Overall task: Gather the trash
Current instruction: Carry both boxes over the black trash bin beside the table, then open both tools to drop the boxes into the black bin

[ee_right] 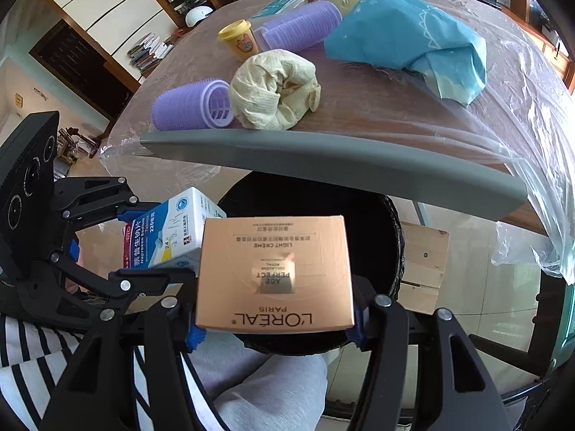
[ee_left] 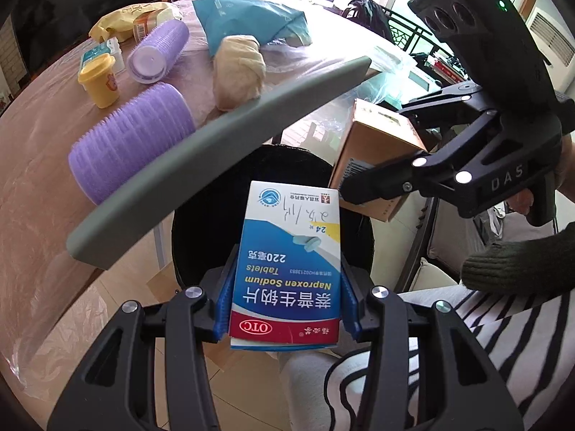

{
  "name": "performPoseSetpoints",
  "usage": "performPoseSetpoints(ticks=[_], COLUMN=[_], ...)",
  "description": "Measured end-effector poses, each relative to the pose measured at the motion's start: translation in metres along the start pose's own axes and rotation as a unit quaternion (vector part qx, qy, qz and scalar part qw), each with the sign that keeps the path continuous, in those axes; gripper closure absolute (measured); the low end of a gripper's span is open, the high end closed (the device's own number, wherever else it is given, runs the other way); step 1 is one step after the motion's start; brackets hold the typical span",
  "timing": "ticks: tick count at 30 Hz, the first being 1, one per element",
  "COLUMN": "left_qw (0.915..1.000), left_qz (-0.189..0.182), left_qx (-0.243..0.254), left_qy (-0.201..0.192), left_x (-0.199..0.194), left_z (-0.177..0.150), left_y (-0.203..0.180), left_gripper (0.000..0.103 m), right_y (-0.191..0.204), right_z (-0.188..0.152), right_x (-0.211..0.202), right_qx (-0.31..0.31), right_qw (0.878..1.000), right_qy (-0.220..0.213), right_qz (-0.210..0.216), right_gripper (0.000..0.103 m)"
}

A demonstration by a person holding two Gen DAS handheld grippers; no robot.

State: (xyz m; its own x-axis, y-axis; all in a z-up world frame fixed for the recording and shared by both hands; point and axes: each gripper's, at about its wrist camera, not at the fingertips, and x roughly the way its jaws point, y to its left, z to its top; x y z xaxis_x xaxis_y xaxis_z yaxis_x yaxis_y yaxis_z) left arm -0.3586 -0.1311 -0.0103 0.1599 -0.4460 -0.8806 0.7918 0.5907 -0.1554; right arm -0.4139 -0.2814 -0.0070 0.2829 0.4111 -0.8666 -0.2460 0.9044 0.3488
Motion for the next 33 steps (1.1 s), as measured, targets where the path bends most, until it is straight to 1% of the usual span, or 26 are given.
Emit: performPoseSetpoints(ticks=[3,7,9,10,13,15,18,22,27,29,33], left_qw=[0.9998,0.9983,0.9972,0.9961,0.9934,0.9920,0.9908,0.9902,0.9899,0.9897,0.9896], left_qz=[0.017,0.045,0.060,0.068,0.076,0.084,0.095,0.100,0.110,0.111,0.115], left_qx=[-0.012,-0.037,-0.045,-0.056,-0.085,-0.094,-0.097,-0.098,-0.089,-0.089,-0.083], left_qy=[-0.001,-0.002,0.000,0.000,-0.002,-0.004,-0.004,0.001,0.012,0.017,0.025], left_x=[0.004,0.012,0.017,0.020,0.027,0.030,0.034,0.040,0.049,0.055,0.056], left_z=[0.000,-0.001,-0.002,-0.003,-0.005,-0.006,-0.011,-0.014,-0.019,-0.015,-0.020], left_y=[-0.007,-0.014,-0.015,-0.014,-0.014,-0.013,-0.015,-0.015,-0.013,-0.012,-0.008], left_gripper=[0.055,0.055,0.055,0.055,0.055,0.055,0.055,0.055,0.055,0.055,0.055], right_y=[-0.001,-0.006,-0.009,-0.011,-0.014,-0.014,-0.014,-0.011,-0.008,-0.006,-0.005], right_z=[-0.003,-0.006,-0.008,-0.008,-0.011,-0.013,-0.016,-0.015,-0.015,-0.014,-0.017], right_x=[0.001,0.006,0.009,0.011,0.016,0.018,0.020,0.018,0.029,0.033,0.041], right_qx=[-0.014,-0.025,-0.022,-0.019,-0.005,-0.006,-0.014,-0.019,-0.029,-0.032,-0.035], right_qw=[1.000,1.000,1.000,1.000,1.000,1.000,0.999,0.999,0.999,0.998,0.998], right_qy=[0.002,0.005,0.003,0.002,-0.001,-0.002,-0.001,-0.003,0.001,0.003,0.006], right_qz=[0.009,-0.005,-0.018,-0.021,-0.028,-0.029,-0.032,-0.035,-0.042,-0.044,-0.045], right_gripper=[0.046,0.046,0.046,0.046,0.046,0.046,0.046,0.046,0.046,0.046,0.046])
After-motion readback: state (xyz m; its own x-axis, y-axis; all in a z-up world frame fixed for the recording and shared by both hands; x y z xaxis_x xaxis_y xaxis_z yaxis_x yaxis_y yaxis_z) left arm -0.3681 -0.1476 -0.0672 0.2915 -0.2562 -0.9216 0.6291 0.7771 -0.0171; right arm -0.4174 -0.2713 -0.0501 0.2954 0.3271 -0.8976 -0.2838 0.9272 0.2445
